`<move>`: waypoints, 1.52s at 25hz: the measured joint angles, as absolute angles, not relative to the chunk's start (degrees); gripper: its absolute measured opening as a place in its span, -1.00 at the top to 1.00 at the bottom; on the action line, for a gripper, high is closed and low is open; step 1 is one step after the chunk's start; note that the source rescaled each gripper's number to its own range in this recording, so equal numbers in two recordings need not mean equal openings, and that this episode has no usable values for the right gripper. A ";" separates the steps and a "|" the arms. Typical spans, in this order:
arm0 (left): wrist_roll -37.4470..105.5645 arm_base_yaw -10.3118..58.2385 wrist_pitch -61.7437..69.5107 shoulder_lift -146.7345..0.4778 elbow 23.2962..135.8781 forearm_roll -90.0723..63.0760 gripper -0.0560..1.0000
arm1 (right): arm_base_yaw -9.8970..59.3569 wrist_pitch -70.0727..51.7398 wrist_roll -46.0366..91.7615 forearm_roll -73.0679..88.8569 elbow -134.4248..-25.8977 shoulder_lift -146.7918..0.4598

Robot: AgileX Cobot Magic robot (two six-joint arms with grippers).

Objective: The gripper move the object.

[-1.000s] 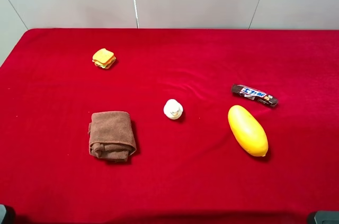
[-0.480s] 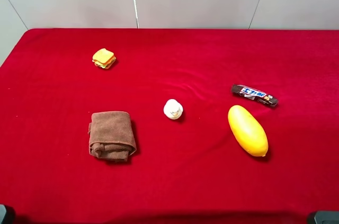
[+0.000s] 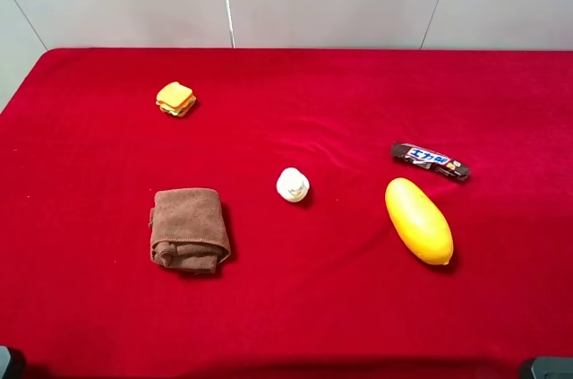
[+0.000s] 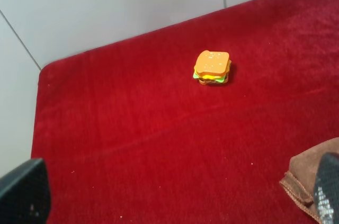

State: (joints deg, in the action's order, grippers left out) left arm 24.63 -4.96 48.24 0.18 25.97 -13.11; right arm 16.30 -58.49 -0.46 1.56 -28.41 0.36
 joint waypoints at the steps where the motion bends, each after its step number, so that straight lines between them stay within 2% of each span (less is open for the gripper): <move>1: 24.63 -4.96 48.24 0.18 25.97 -13.11 -1.00 | 16.30 -58.49 -0.46 1.56 -28.41 0.36; 38: 24.63 -4.96 48.24 0.18 25.97 -13.27 -1.00 | 16.30 -58.49 -0.46 1.67 -28.41 0.36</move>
State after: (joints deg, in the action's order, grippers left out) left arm 24.63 -4.96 48.24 0.18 25.97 -13.27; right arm 16.30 -58.49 -0.46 1.67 -28.41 0.36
